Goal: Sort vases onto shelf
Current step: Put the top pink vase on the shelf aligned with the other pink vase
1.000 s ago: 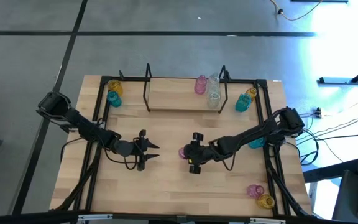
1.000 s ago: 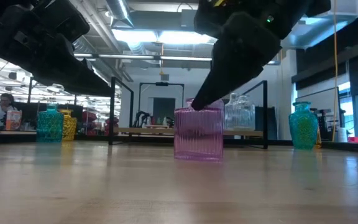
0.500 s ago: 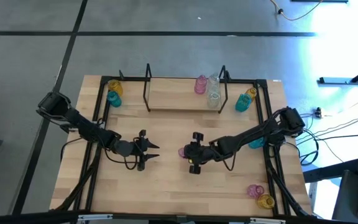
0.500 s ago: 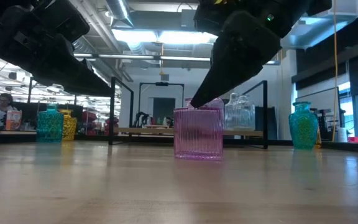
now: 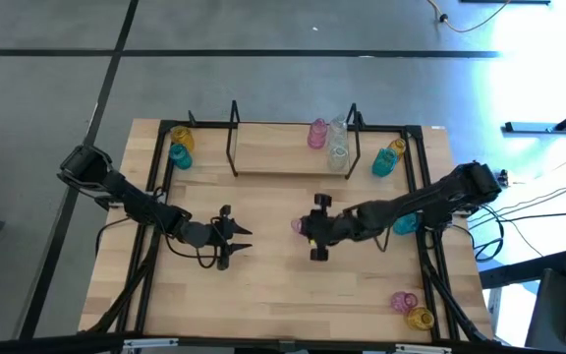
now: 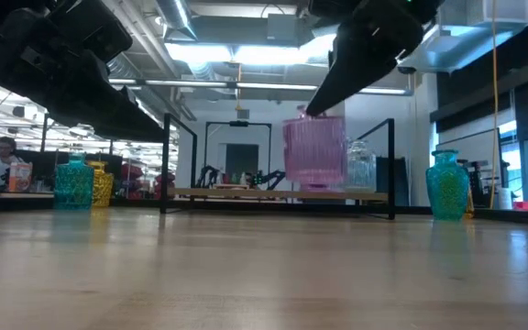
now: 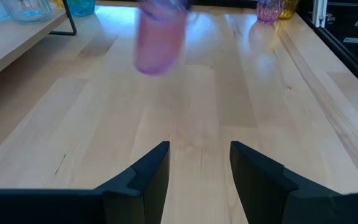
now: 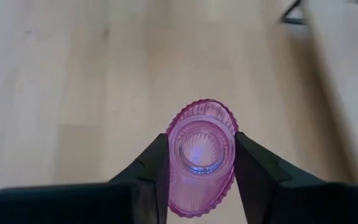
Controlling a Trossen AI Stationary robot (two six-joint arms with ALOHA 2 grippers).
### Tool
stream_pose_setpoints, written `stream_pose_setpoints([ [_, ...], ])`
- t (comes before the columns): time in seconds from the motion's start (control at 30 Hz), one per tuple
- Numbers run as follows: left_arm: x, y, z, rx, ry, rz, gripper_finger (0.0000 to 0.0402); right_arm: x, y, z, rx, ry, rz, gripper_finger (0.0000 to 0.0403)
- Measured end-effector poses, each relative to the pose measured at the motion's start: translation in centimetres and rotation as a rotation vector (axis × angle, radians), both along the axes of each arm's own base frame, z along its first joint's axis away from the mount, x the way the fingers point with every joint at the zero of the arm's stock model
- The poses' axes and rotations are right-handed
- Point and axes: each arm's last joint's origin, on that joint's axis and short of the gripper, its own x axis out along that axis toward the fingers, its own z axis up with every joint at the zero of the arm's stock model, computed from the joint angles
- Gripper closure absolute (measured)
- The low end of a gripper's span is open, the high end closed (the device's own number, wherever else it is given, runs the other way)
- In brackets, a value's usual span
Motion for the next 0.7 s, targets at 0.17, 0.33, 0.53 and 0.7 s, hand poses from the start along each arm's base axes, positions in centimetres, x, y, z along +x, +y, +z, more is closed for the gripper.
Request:
stream_pose_setpoints([
  [0.17, 0.0, 0.0, 0.0, 0.0, 0.0, 0.0, 0.024, -0.3, -2.7, 1.4, -0.031, -0.003, -0.019, 0.0279],
  [0.33, 0.0, 0.0, 0.0, 0.001, 0.0, 0.003, 0.024, -0.4, -5.8, 2.6, -0.09, -0.022, -0.038, 0.0279],
  [0.53, 0.0, 0.0, 0.0, 0.003, 0.0, 0.005, 0.024, -0.3, -9.4, 2.9, -0.174, -0.003, -0.058, 0.0279],
  [0.7, 0.0, 0.0, 0.0, 0.003, 0.0, 0.005, 0.024, -0.5, -12.2, 2.8, -0.218, 0.031, -0.076, 0.0279],
])
